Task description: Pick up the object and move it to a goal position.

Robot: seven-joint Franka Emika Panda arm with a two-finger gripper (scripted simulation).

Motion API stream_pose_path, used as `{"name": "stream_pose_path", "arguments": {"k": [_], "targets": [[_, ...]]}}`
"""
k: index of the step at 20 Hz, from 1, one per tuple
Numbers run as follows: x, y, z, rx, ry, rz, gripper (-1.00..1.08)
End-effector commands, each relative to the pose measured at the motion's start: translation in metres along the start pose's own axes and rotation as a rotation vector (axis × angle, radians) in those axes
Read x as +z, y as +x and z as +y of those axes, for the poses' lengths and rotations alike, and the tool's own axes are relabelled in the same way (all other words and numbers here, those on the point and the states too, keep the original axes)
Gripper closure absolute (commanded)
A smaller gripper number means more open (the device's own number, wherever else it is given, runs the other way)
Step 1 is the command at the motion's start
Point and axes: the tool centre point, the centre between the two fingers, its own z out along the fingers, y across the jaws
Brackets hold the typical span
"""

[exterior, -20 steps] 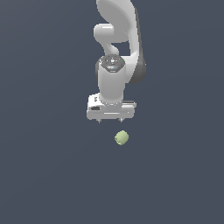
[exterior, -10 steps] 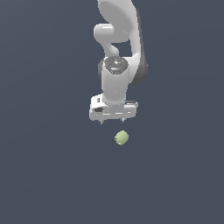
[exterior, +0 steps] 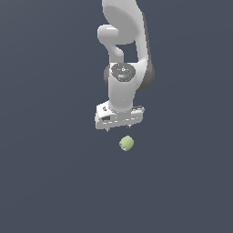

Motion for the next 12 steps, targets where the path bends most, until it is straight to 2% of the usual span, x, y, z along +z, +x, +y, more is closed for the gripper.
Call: {"name": "stream_pose_path", "arguments": {"k": [1,12], "targets": [[0.005,0.003,-0.003,-0.049,0.001,0.0,-0.92],[0.034,0.021,-0.025,-0.357,0.017,0.004,-0.92]]}}
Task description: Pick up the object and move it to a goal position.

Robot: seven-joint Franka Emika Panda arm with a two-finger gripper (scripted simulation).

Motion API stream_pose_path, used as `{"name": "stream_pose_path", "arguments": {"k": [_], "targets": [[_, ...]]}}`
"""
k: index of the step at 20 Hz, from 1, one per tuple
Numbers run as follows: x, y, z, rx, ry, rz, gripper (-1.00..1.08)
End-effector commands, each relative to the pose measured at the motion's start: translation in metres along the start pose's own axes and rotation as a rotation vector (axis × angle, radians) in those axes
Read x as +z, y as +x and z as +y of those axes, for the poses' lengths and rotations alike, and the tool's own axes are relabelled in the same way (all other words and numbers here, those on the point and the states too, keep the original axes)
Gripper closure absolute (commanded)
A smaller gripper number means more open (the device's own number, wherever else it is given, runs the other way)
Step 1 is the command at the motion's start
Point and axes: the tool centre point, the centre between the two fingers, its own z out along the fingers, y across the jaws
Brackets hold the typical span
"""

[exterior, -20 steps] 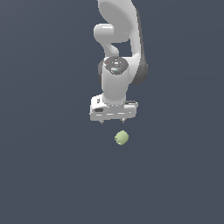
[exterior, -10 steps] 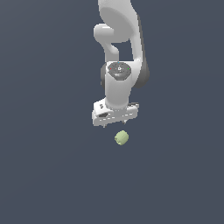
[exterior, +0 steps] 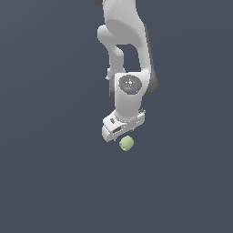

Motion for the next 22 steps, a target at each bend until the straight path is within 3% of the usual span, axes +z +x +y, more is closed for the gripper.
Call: {"name": "stream_pose_path", "arguments": {"k": [1,11,22], "targets": [[0.006,0.005,-0.003,-0.068,0.004,0.002,-0.92],[0.021,0.017,-0.012,-0.224,0.015,0.01,-0.92],[0.033,0.018,-0.013,-0.239,0.016,0.011,-0.92]]}}
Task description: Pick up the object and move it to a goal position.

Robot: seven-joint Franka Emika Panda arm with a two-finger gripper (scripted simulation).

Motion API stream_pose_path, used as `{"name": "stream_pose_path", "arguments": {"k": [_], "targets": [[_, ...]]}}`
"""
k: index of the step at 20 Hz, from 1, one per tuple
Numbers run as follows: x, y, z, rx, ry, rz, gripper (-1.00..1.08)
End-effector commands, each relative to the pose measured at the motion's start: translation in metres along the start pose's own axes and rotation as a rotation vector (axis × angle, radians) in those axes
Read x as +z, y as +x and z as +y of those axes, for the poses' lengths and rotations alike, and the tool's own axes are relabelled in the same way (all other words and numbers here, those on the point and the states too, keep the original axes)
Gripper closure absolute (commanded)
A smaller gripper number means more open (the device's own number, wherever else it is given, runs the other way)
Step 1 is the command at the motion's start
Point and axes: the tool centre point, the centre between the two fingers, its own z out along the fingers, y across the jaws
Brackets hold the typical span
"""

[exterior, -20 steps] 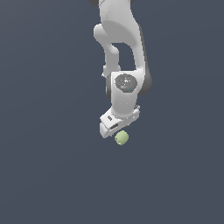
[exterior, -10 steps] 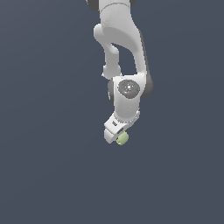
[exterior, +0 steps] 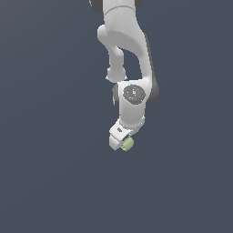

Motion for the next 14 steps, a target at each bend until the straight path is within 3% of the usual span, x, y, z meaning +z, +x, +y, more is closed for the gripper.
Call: {"name": "stream_pose_path", "arguments": {"k": [1,12,13,14], "targets": [[0.009,0.0,-0.001,-0.001,0.001,-0.001,-0.92],[0.045,0.0,0.0,-0.004,0.001,-0.001,-0.92],[0.045,0.0,0.0,-0.004,0.001,-0.001,1.08],[0.045,0.0,0.0,-0.004,0.001,-0.001,1.08]]}}
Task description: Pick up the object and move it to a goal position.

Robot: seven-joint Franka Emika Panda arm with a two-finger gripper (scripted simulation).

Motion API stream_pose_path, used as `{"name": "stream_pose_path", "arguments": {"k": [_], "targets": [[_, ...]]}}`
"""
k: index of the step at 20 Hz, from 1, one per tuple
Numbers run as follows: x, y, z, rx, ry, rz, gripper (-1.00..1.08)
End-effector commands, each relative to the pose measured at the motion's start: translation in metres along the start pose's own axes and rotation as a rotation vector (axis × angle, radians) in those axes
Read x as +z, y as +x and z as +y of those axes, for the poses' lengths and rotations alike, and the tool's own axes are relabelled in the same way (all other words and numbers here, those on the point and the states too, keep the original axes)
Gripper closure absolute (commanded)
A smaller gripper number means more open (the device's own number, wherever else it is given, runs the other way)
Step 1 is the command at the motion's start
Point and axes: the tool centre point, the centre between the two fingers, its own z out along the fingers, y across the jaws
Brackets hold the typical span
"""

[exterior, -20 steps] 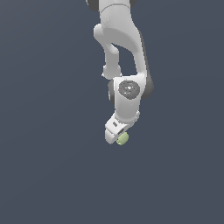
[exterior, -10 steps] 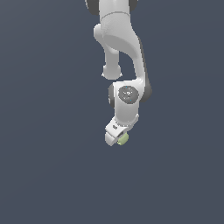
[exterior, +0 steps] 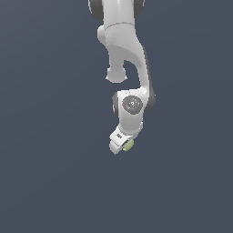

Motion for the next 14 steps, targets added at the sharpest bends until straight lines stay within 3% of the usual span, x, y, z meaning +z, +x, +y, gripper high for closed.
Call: {"name": "stream_pose_path", "arguments": {"k": [1,14], "targets": [[0.0006,0.0004,-0.0002,-0.001,0.0,0.0,1.08],[-0.0054,0.0005,-0.0031,0.0,0.0,0.0,1.08]]}}
